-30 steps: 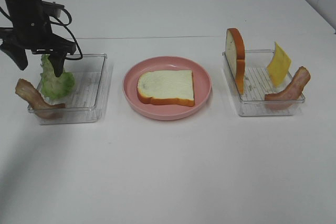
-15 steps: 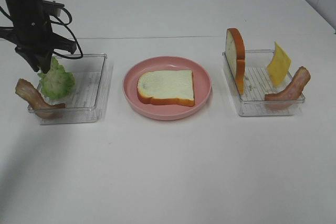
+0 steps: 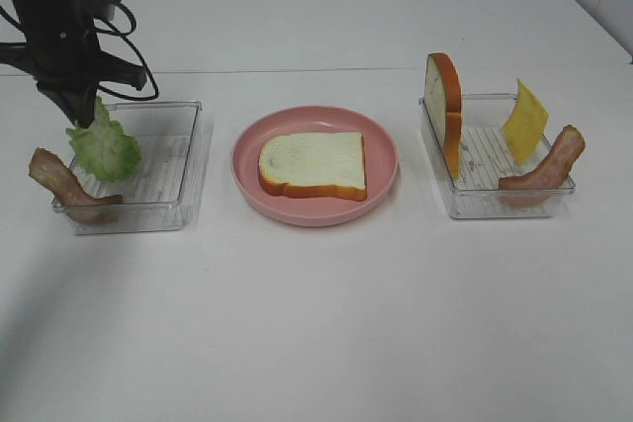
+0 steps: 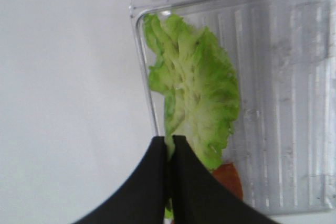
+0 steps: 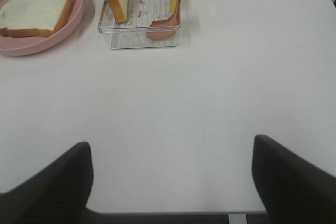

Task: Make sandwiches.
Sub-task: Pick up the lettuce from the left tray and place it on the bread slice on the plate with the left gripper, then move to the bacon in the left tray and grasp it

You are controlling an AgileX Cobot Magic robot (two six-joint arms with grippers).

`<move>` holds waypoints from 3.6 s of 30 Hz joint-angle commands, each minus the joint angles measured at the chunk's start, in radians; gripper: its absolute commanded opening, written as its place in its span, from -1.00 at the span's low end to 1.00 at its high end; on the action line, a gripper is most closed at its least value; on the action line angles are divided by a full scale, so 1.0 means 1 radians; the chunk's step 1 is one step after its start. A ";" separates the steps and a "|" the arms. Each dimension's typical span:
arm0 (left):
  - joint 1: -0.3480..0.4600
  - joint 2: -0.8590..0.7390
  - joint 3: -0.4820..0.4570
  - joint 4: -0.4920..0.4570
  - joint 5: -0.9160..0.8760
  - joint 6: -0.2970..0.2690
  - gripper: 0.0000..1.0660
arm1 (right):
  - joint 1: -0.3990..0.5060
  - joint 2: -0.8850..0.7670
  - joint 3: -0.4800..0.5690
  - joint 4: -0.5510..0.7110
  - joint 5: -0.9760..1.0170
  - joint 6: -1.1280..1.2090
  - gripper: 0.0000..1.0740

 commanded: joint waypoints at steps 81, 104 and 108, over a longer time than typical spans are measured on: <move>-0.293 0.157 -0.179 -0.439 -0.077 0.140 -1.00 | 0.002 -0.029 0.004 0.004 -0.008 -0.006 0.49; -0.296 0.025 -0.337 -0.250 0.123 0.080 0.91 | 0.002 -0.029 0.004 0.004 -0.008 -0.006 0.49; -0.292 -0.066 -0.242 -0.199 0.123 0.079 0.89 | 0.002 -0.029 0.004 0.004 -0.008 -0.006 0.49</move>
